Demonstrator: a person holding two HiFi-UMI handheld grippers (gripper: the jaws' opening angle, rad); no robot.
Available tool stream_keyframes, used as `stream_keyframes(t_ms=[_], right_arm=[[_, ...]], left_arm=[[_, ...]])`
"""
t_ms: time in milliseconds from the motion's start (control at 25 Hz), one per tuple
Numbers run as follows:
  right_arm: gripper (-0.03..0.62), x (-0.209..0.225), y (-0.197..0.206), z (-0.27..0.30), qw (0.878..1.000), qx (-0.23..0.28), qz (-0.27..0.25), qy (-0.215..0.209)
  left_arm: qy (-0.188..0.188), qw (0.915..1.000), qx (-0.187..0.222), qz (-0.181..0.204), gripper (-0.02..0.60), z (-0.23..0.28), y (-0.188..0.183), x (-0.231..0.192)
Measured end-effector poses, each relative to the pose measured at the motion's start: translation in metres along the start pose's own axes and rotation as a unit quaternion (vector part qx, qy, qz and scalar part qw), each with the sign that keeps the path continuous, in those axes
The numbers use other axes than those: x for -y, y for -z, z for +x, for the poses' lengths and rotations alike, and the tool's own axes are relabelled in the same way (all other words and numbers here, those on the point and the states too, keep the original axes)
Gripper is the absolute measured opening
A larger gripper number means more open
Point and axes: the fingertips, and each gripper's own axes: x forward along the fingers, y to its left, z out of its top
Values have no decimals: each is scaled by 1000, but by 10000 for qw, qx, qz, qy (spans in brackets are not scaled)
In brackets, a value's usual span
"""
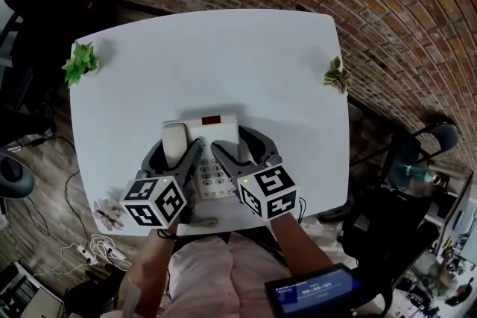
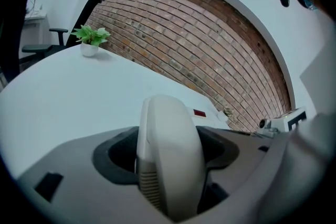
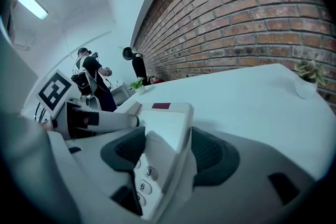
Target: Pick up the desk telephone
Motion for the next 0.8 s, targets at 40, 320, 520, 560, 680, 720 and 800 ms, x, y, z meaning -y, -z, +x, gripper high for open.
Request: stream_keyframes(t_ms=[40,320,520,560,680,720,800], right_arm=[[288,0,0,0,10000,13,-3,-7],[351,-5,-3,-13,9981,181,199,-561],[366,-23,4,-17,9934,96,300,-1107],[366,-25,6,-16,9927,82,338,-1154],[365,-31,6,-13,9905,62,414,-1307],[363,-33,5,-13,9899,63,415,-1350],[360,-36,4,-13,9892,85,385,-1412]], left_arm=[[4,10000,43,22,327,-1,0,1],[74,9961,795,376,322,-24,-8,12],[142,9908,1211,581,322,-39,-10,19],[155,9898,1279,615,322,-41,-10,21],[177,9868,1461,670,322,-47,-10,23],[172,9861,1506,677,322,-49,-10,23],[157,9849,1583,687,324,-52,-9,23]])
